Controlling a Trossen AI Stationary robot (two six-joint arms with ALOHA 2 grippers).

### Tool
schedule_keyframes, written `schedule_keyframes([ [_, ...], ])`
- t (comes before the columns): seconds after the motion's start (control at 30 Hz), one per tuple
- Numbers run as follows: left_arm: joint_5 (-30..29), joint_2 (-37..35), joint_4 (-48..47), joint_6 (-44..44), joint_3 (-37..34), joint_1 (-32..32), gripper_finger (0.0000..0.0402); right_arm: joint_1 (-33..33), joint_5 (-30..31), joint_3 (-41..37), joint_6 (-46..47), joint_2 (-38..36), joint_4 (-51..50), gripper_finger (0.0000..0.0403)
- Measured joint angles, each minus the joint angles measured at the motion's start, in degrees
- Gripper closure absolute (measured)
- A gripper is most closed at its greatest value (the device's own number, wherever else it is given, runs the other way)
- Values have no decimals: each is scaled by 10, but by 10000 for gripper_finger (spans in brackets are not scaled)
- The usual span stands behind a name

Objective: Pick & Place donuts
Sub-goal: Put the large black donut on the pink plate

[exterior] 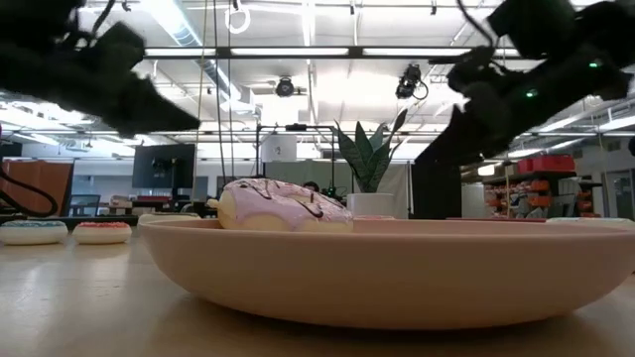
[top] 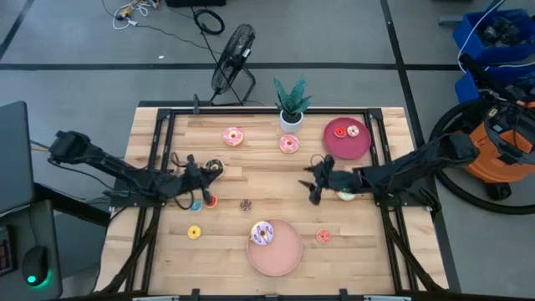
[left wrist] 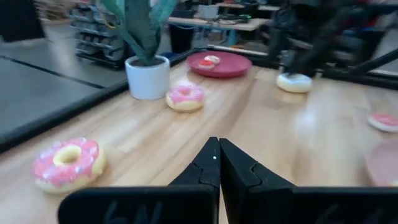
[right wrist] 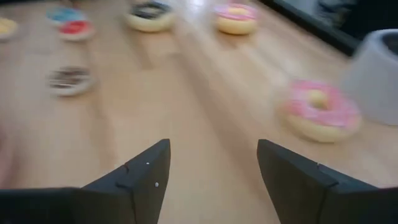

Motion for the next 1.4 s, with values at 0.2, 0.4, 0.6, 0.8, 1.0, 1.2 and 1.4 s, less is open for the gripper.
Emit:
schedule_keyframes([
  [0.2,-78,185,-104,2,124,29,397,70,60,-29,49,36,68,151],
  [0.4,-82,232,-288,-75,229,88,361,106,126,-32,54,66,69,151],
  [0.6,-17,209,-636,-257,334,135,265,133,133,-32,53,84,73,151],
  [0.8,86,206,-733,-393,327,169,153,153,137,-32,55,86,68,151],
  [1.0,121,207,-680,-459,269,193,110,166,153,-32,56,86,65,151],
  [1.2,149,207,-611,-454,234,211,127,170,161,-32,63,86,66,151],
  [1.4,180,206,-545,-435,204,235,158,170,162,-32,67,86,68,151],
])
